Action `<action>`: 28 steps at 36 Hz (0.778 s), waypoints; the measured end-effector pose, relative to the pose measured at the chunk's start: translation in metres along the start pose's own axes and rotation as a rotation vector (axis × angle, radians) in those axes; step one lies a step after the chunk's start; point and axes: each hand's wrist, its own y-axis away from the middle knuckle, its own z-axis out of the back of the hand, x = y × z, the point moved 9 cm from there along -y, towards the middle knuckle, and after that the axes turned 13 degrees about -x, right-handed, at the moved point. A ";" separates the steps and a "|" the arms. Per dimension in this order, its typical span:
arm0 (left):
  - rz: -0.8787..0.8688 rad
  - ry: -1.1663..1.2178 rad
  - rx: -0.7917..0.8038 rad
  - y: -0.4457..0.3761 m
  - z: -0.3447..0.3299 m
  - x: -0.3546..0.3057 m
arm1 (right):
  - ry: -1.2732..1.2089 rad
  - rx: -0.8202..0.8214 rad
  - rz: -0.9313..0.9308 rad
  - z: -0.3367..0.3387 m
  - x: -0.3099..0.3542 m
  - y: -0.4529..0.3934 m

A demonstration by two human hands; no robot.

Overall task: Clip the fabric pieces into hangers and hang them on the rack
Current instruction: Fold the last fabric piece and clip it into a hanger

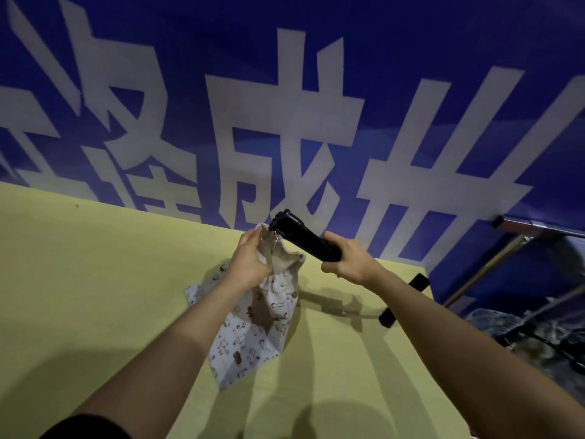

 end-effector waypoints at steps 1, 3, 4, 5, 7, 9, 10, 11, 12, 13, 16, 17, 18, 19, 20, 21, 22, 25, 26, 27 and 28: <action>-0.002 0.015 -0.006 0.002 0.006 -0.001 | -0.023 0.023 -0.003 -0.003 0.004 0.003; -0.008 0.038 -0.012 0.007 0.017 -0.003 | -0.025 0.066 -0.007 -0.009 0.013 0.008; -0.013 0.048 -0.009 0.008 0.020 -0.005 | -0.005 0.075 -0.015 -0.011 0.013 0.008; -0.022 0.052 -0.008 0.012 0.025 -0.007 | 0.024 0.078 -0.018 -0.014 0.015 0.009; -0.056 0.042 -0.004 0.016 0.031 -0.012 | 0.099 0.076 -0.025 -0.018 0.015 0.010; -0.097 0.031 0.004 0.023 0.037 -0.019 | 0.186 0.083 -0.022 -0.023 0.018 0.012; -0.113 0.025 0.009 0.025 0.039 -0.022 | 0.252 0.081 -0.007 -0.024 0.020 0.012; -0.131 0.004 0.013 0.028 0.041 -0.024 | 0.327 0.075 0.019 -0.024 0.025 0.012; -0.162 -0.032 0.011 0.031 0.043 -0.027 | 0.406 0.066 0.055 -0.025 0.031 0.013; -0.198 -0.080 0.006 0.034 0.044 -0.029 | 0.481 0.060 0.092 -0.025 0.037 0.014; -0.277 -0.203 0.022 0.042 0.040 -0.031 | 0.669 0.050 0.210 -0.027 0.057 0.014; -0.305 -0.256 0.024 0.045 0.037 -0.032 | 0.723 0.042 0.249 -0.027 0.064 0.013; -0.342 -0.327 0.010 0.047 0.035 -0.035 | 0.775 0.032 0.289 -0.027 0.071 0.012; -0.388 -0.403 -0.023 0.049 0.035 -0.039 | 0.827 0.021 0.331 -0.027 0.078 0.012; -0.426 -0.460 -0.057 0.051 0.034 -0.042 | 0.873 0.008 0.373 -0.027 0.085 0.012; -0.448 -0.489 -0.076 0.053 0.033 -0.045 | 0.905 -0.002 0.409 -0.026 0.092 0.012; -0.452 -0.499 -0.085 0.054 0.032 -0.047 | 0.929 -0.010 0.445 -0.025 0.099 0.013; -0.425 -0.509 -0.109 0.049 0.028 -0.050 | 0.982 -0.045 0.547 -0.019 0.119 0.015; -0.406 -0.501 -0.129 0.046 0.030 -0.050 | 0.999 -0.067 0.578 -0.017 0.125 0.015; -0.380 -0.483 -0.145 0.043 0.032 -0.051 | 1.009 -0.097 0.615 -0.014 0.130 0.017; -0.367 -0.469 -0.153 0.042 0.033 -0.052 | 1.039 -0.134 0.660 -0.013 0.134 0.018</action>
